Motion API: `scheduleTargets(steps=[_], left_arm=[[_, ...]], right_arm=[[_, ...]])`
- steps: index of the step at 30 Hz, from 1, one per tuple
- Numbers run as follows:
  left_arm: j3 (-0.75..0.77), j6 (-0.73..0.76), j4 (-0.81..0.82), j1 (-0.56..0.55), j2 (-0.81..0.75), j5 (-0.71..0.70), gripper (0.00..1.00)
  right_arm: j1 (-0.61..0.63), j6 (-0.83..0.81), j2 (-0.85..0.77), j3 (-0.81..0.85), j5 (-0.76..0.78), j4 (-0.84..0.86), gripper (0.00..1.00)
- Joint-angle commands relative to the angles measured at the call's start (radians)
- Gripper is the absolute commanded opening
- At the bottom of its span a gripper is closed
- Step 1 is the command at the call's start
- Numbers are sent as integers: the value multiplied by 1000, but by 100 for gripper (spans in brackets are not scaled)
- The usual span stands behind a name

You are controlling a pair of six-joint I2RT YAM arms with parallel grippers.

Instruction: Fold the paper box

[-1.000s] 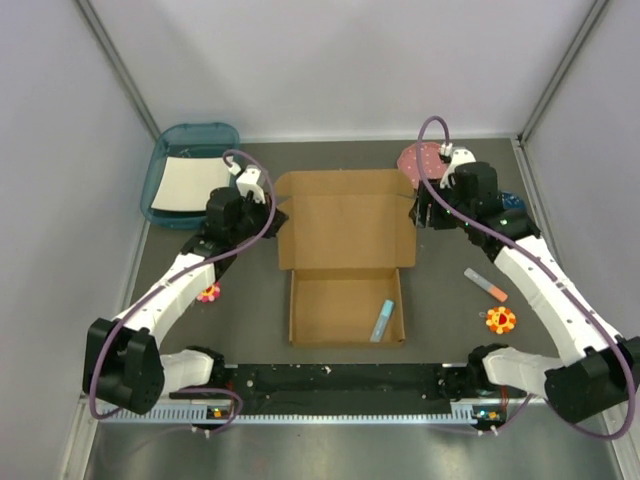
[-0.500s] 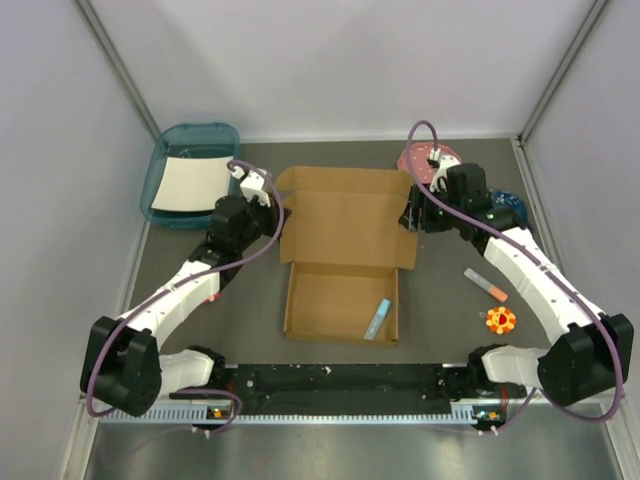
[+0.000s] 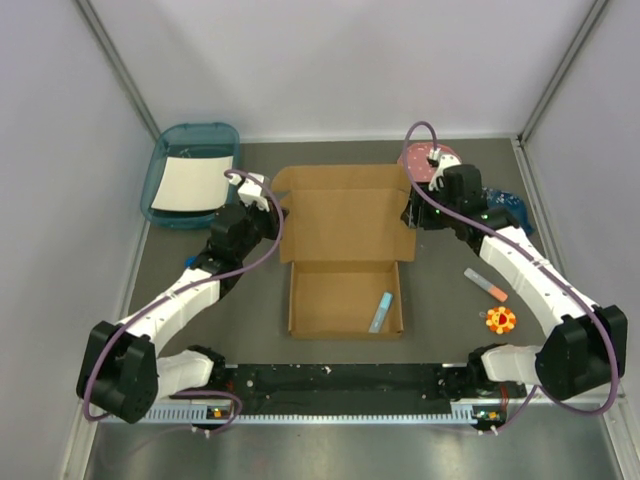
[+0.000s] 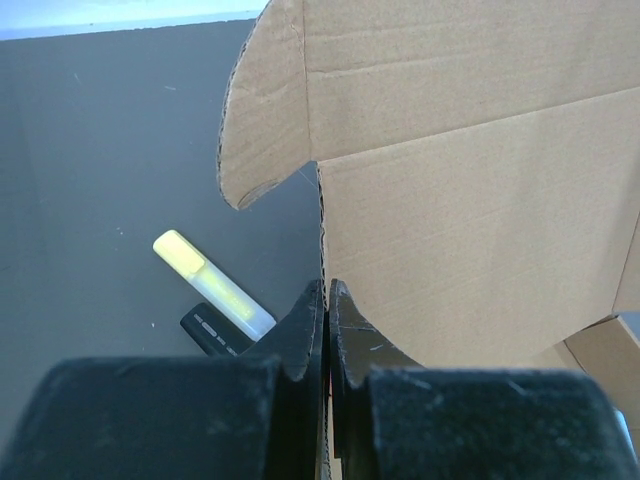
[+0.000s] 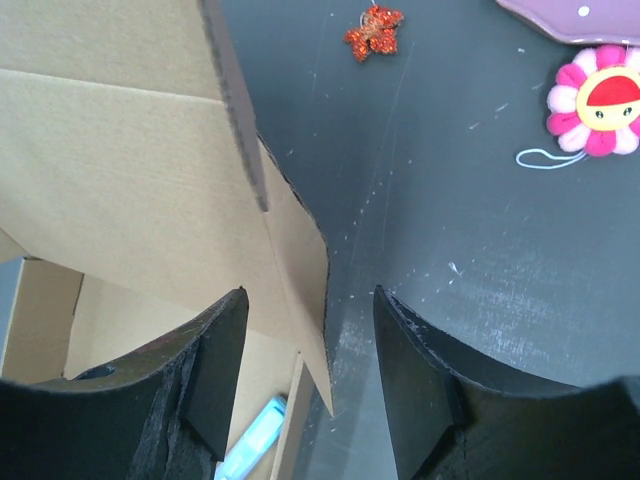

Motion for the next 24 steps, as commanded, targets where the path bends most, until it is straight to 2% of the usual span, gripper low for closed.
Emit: scheduleTargets(steps=[1,13,16,24], left_arm=[[-13,17,53,-6,-25,-32,0],[2,18,36,-7,-16,-1,0],[4,20,36,-7,-13,8,0],[2,18,38,-7,-15,16,0]], right_arm=[[-4,2,-4,-24,14,91,53],[-4,-12,-39,-67,48,207,57],[-4,-3,-36,-90,33,244,55],[-5,28,-55,-146,-16,353,41]])
